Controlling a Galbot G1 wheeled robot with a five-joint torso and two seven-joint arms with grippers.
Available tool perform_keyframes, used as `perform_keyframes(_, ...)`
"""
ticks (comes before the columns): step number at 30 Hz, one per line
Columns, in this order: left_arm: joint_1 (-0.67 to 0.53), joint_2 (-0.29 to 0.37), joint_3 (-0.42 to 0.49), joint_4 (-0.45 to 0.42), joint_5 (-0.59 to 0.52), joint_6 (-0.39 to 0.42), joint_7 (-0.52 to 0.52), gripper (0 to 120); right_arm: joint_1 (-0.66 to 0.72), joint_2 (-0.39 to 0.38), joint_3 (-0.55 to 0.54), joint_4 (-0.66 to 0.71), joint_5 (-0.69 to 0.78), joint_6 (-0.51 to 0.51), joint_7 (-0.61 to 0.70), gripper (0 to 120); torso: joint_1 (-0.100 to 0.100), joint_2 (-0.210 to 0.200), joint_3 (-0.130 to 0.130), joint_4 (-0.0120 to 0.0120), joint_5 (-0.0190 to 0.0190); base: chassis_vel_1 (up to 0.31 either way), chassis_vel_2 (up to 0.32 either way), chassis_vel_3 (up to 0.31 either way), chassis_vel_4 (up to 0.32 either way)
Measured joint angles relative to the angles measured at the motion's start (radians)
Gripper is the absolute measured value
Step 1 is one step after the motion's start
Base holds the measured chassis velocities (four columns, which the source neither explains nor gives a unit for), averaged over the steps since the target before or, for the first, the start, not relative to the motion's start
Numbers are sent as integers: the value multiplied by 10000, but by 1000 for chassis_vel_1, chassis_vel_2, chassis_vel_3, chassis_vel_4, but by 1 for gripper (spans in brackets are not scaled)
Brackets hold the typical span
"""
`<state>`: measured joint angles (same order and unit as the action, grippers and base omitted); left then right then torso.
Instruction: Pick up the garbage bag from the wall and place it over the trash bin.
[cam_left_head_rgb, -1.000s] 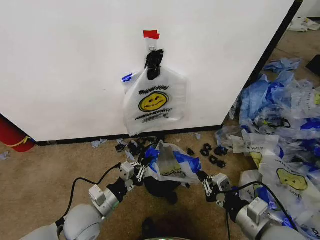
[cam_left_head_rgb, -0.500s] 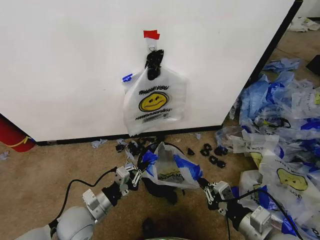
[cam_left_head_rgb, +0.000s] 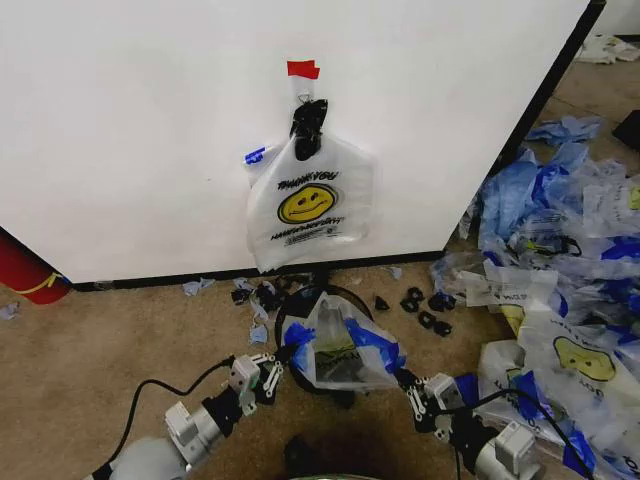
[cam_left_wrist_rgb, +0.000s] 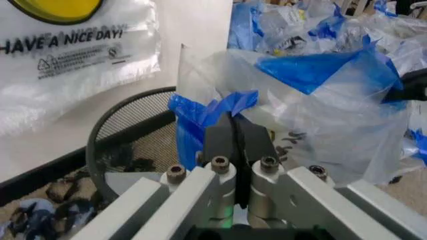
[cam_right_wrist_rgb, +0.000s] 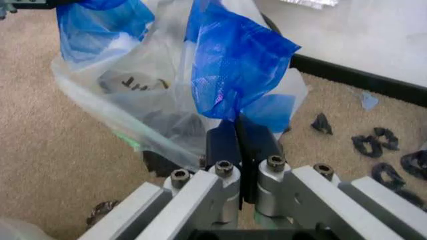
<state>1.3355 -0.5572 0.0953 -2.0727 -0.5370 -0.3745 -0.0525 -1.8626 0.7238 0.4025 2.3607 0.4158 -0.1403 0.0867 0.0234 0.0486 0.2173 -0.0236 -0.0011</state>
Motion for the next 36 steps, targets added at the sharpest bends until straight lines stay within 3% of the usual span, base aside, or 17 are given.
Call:
perform_keyframes(22, -100, -79, 333, 554, 379, -153, -125, 0, -128, 333, -368, -194, -214, -127, 296, 0, 0, -3, 1, 0, 0, 0, 0, 0, 0)
perform_keyframes(36, -460, 83, 519, 520, 415, 186, -624, 0, -49, 308, -345, -215, -150, -156, 403, 0, 0, -3, 1, 0, 0, 0, 0, 0, 0)
